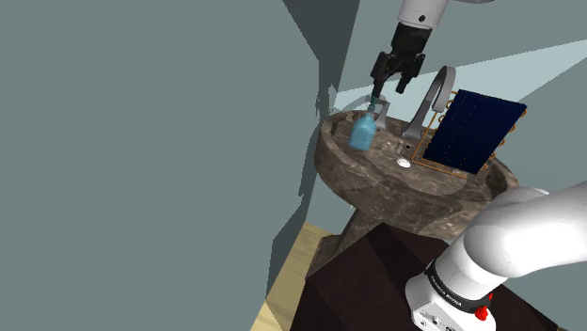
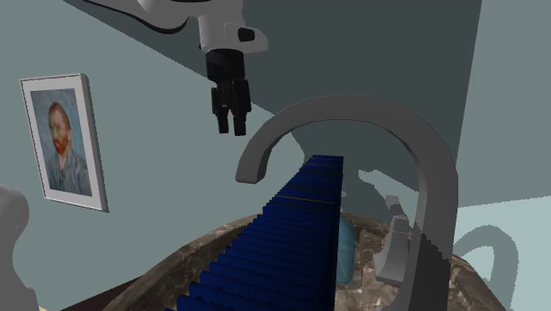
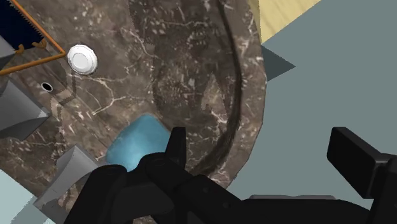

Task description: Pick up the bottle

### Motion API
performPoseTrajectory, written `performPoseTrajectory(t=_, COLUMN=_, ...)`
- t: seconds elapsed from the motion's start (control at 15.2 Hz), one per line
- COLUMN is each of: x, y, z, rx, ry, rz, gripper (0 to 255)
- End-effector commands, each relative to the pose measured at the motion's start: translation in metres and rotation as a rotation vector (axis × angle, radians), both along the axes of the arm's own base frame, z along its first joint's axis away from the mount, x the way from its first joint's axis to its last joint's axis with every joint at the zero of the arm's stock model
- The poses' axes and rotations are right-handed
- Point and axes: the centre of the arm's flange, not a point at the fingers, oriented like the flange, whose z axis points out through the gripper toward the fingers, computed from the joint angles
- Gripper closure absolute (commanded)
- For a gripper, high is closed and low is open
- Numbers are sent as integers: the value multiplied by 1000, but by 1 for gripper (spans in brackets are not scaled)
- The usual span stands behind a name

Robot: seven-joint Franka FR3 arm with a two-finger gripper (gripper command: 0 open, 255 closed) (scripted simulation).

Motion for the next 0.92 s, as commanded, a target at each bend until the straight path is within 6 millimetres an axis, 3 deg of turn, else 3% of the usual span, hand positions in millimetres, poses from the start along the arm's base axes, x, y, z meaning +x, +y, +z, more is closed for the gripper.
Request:
performPoseTrajectory(t=0.0, x=16, y=-24, z=-7, rx=8, ry=5, rz=-1, gripper=0)
performPoseTrajectory(t=0.86, x=126, y=-161, z=-49, rx=62, ry=40, rz=-13, gripper=0)
